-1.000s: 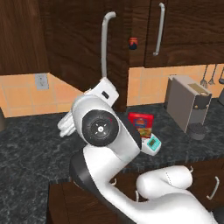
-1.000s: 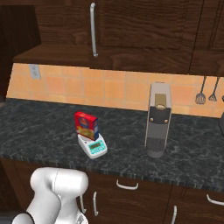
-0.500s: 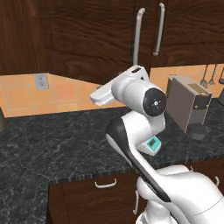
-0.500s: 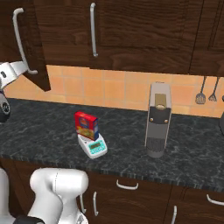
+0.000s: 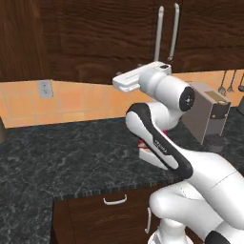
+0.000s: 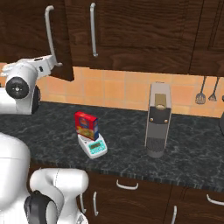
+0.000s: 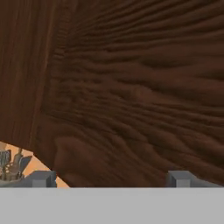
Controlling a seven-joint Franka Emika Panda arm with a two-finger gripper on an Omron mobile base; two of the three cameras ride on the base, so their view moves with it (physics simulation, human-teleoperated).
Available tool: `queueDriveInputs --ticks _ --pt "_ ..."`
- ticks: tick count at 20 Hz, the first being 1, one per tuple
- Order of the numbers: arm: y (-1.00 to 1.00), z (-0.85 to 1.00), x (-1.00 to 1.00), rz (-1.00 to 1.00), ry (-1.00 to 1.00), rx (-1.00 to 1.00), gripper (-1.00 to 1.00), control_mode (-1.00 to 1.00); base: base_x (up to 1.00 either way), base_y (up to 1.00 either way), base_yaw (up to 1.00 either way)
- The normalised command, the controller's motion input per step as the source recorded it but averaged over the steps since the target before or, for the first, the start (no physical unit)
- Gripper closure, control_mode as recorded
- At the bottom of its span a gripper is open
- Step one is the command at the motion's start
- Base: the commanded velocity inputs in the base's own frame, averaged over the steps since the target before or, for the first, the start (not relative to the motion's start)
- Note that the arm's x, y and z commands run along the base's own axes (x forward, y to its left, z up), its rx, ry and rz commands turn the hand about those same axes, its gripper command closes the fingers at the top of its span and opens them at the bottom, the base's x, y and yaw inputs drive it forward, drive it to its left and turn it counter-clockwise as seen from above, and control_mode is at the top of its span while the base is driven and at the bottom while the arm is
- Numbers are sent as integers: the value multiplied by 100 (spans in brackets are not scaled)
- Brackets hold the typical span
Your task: Pick the boxed food and place it on the digital scale for weighing, and close the cabinet.
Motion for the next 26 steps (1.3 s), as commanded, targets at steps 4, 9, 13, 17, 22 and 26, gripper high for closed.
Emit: queueDriveInputs --ticks 4,9,13,17,22,26 --pt "0 0 100 0 0 10 -100 -100 0 0 0" --pt "-3 0 100 0 0 10 -100 -100 0 0 0" --pt "-14 0 100 0 -4 11 -100 -100 0 0 0" --pt "-11 0 100 0 -4 9 -100 -100 0 0 0" --pt "-3 -1 100 0 0 7 -100 -100 0 0 0" --pt "-3 -5 74 0 -2 2 -100 -100 0 0 0"
